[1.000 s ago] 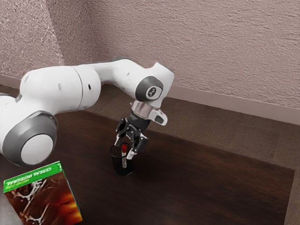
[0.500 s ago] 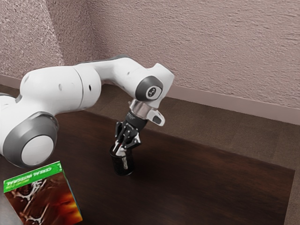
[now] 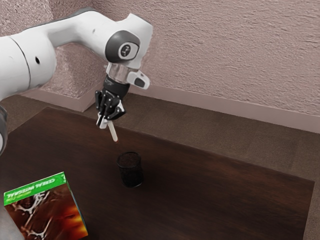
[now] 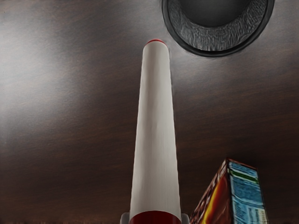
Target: Take the marker out of the pen holder and place it to the left of the pen holder.
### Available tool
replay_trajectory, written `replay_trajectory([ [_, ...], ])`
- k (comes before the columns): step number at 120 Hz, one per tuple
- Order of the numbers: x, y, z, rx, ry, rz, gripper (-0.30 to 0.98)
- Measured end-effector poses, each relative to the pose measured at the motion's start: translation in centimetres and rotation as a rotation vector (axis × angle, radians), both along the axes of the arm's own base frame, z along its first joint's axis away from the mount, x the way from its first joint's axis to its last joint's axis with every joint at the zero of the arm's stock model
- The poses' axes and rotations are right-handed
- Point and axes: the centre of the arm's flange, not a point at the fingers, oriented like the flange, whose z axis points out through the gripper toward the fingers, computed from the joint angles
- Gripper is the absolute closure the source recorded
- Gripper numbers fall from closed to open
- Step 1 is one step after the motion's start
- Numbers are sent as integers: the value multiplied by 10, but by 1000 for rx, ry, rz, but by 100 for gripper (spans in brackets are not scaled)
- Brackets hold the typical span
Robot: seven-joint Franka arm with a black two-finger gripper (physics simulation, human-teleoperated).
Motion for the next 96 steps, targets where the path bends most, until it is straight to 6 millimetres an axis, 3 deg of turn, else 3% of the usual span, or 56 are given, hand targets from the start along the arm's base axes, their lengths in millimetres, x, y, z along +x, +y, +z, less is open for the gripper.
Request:
replay_trajectory([
  [7,-6,8,18,1,-19,9,76],
  [17,-13,30,25,11,-18,39,77],
  [31,-18,69,18,23,10,102,77],
  [41,-22,86,8,28,40,130,77],
  [66,-25,120,-44,47,174,196,76],
  [96,-30,141,-116,64,363,236,76],
])
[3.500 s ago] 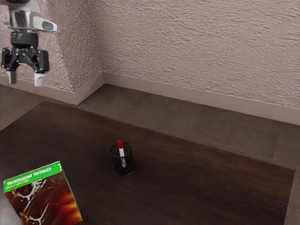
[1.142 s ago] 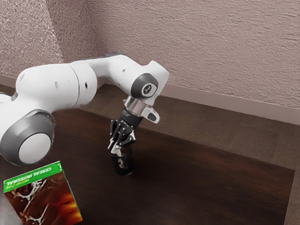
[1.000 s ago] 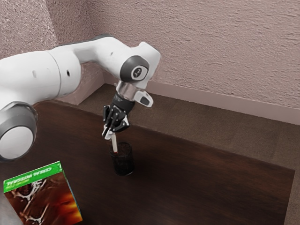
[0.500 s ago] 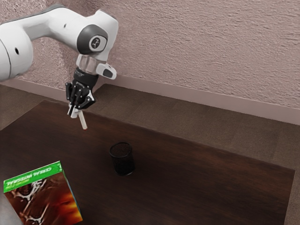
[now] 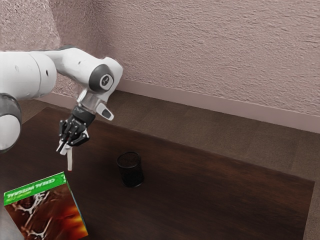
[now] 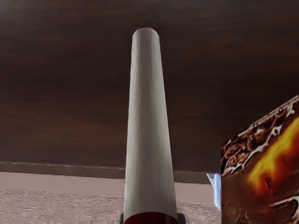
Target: Take the marker out of the pen holder and place it to the left of the pen holder.
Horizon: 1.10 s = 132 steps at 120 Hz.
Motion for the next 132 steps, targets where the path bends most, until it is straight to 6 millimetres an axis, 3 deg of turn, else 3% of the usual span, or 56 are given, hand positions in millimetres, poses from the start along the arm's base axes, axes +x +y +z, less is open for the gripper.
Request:
replay_trajectory([
  [37,-7,30,-82,-43,189,24,76],
  [50,-9,33,-98,-68,224,15,76],
  [68,-11,36,-106,-104,243,4,76],
  [96,-10,35,-107,-149,243,-10,31],
  [103,-5,34,-94,-155,203,-25,24],
  [109,3,28,-65,-160,123,-53,19],
  [115,12,16,-23,-166,3,-97,15],
  [125,19,-20,59,-202,-253,-202,10],
  [132,15,-36,99,-241,-413,-247,8],
])
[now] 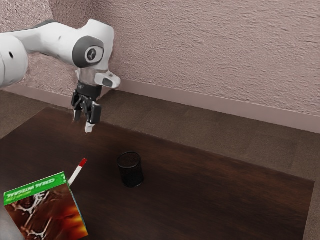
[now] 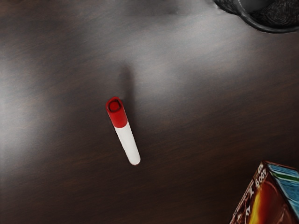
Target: Take the marker out of the pen holder and place it to the left of the pen holder.
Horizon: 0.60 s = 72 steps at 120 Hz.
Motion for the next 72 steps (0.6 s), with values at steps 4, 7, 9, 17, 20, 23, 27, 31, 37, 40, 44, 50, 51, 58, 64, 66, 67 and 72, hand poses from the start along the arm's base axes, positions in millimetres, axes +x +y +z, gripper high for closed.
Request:
replay_trajectory([
  [4,-1,-5,17,-33,-76,-6,7],
  [7,-1,-7,28,-54,-126,-7,6],
  [9,0,-8,35,-66,-157,-7,5],
  [17,4,-12,53,-99,-250,-5,4],
  [20,6,-14,57,-107,-275,-5,3],
  [23,8,-15,61,-113,-296,-5,3],
  [27,10,-17,64,-120,-320,-5,3],
  [31,11,-19,66,-125,-339,-5,2],
  [37,13,-21,72,-131,-366,-5,2],
  [40,13,-21,74,-133,-377,-4,2],
  [44,13,-22,79,-135,-392,-2,1],
  [50,14,-23,83,-137,-406,1,1],
  [51,14,-23,84,-138,-408,1,1],
  [58,16,-24,87,-138,-419,4,1],
  [64,16,-25,89,-137,-423,10,1],
  [66,16,-25,89,-137,-424,12,1],
  [67,16,-25,90,-137,-424,13,1],
  [72,16,-24,90,-136,-424,19,0],
])
